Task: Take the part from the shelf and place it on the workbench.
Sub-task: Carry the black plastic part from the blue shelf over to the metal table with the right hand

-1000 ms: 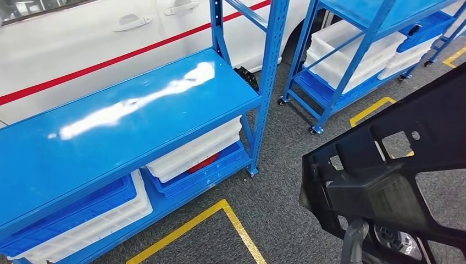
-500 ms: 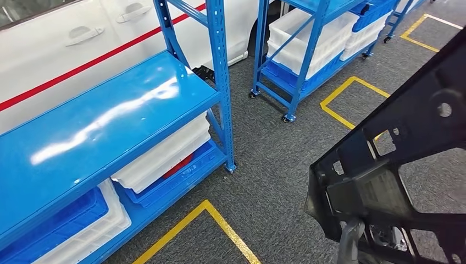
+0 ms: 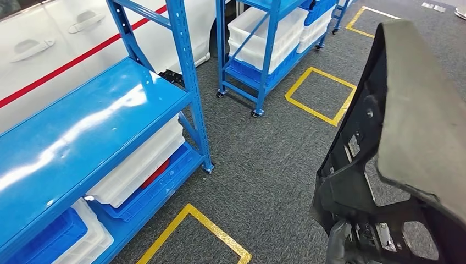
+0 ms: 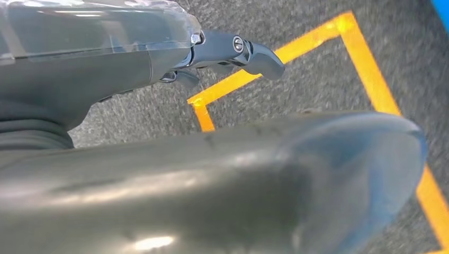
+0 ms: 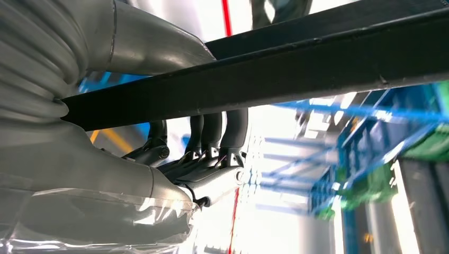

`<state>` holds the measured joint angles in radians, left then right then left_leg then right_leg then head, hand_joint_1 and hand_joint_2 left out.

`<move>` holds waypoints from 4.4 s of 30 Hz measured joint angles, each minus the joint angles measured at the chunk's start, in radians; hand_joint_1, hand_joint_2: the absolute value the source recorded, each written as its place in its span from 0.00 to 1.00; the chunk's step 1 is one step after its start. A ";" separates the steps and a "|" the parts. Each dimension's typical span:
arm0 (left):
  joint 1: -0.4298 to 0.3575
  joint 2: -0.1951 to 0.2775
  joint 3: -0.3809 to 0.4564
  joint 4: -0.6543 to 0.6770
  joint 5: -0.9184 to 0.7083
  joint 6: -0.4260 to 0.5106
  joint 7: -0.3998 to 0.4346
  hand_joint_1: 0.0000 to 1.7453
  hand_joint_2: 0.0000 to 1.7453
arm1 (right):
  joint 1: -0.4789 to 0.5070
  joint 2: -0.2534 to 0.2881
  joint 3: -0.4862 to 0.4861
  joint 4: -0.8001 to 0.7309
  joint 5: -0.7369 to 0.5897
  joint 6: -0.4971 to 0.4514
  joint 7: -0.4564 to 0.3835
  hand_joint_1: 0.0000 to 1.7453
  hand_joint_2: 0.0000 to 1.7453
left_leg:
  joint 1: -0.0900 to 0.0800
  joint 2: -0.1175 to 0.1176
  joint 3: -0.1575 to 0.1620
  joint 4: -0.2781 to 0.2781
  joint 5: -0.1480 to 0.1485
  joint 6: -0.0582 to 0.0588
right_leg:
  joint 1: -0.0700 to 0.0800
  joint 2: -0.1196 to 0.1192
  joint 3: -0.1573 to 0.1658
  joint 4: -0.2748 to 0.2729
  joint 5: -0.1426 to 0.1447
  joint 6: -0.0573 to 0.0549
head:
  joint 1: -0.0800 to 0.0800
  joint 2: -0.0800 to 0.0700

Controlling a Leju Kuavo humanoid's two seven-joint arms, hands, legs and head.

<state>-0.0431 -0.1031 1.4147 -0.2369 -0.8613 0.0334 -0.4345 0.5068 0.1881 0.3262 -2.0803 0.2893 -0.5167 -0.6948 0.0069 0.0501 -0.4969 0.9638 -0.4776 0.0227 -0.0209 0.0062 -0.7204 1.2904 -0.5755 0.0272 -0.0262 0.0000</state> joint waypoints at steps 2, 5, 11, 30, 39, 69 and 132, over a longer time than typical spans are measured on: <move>0.000 -0.001 -0.001 0.000 -0.007 0.005 0.004 0.00 0.00 | -0.001 0.000 0.002 0.010 0.000 -0.004 0.000 1.00 1.00 | 0.002 0.026 0.000 0.004 -0.004 -0.007 | -0.009 -0.017 0.053 -0.081 0.047 0.008 | 0.000 0.000; -0.001 0.000 -0.004 0.000 -0.015 0.007 0.011 0.00 0.00 | -0.008 0.000 0.009 0.021 0.001 -0.004 0.000 1.00 1.00 | -0.001 0.054 0.003 0.021 -0.020 -0.029 | -0.008 -0.075 0.147 -0.245 0.096 0.000 | -0.001 0.000; -0.007 0.001 -0.008 0.000 -0.024 0.006 0.016 0.00 0.00 | -0.014 0.000 0.018 0.029 0.003 -0.004 0.001 1.00 1.00 | 0.007 0.018 -0.014 0.090 -0.082 -0.059 | -0.007 -0.026 0.139 -0.262 0.111 -0.043 | -0.003 0.000; 0.001 0.015 -0.022 0.000 -0.051 0.004 0.028 0.00 0.00 | -0.064 -0.006 0.039 0.049 -0.004 0.007 0.010 1.00 1.00 | -0.002 -0.012 -0.007 0.016 -0.008 0.001 | 0.001 0.002 -0.003 0.003 -0.004 0.001 | 0.002 0.000; -0.008 0.015 -0.025 0.000 -0.052 0.003 0.024 0.00 0.00 | -0.069 -0.011 0.040 0.056 -0.013 0.006 0.012 1.00 1.00 | -0.009 0.073 0.006 0.030 -0.028 -0.035 | 0.011 -0.054 0.150 -0.265 0.101 -0.035 | 0.001 0.000; 0.000 -0.028 -0.025 0.000 -0.071 0.049 -0.045 0.00 0.00 | 0.093 0.008 -0.054 -0.045 -0.087 0.173 0.000 1.00 1.00 | -0.011 0.069 0.003 0.029 -0.028 -0.030 | 0.017 -0.048 0.154 -0.264 0.094 -0.032 | 0.003 0.000; -0.042 -0.061 0.020 0.005 -0.021 0.124 0.023 0.00 0.00 | 0.110 0.155 -0.423 -0.095 -0.122 0.494 -0.003 1.00 1.00 | -0.006 0.075 0.012 0.016 -0.029 -0.032 | 0.010 -0.062 0.162 -0.276 0.095 -0.022 | 0.016 0.000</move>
<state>-0.0850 -0.1642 1.4346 -0.2323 -0.8826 0.1573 -0.4117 0.6170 0.3431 -0.0970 -2.1757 0.1676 -0.0232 -0.6979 0.0005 0.1253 -0.4846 0.9797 -0.5064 -0.0097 -0.0113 -0.0554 -0.5582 1.0144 -0.4801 0.0055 -0.0104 0.0000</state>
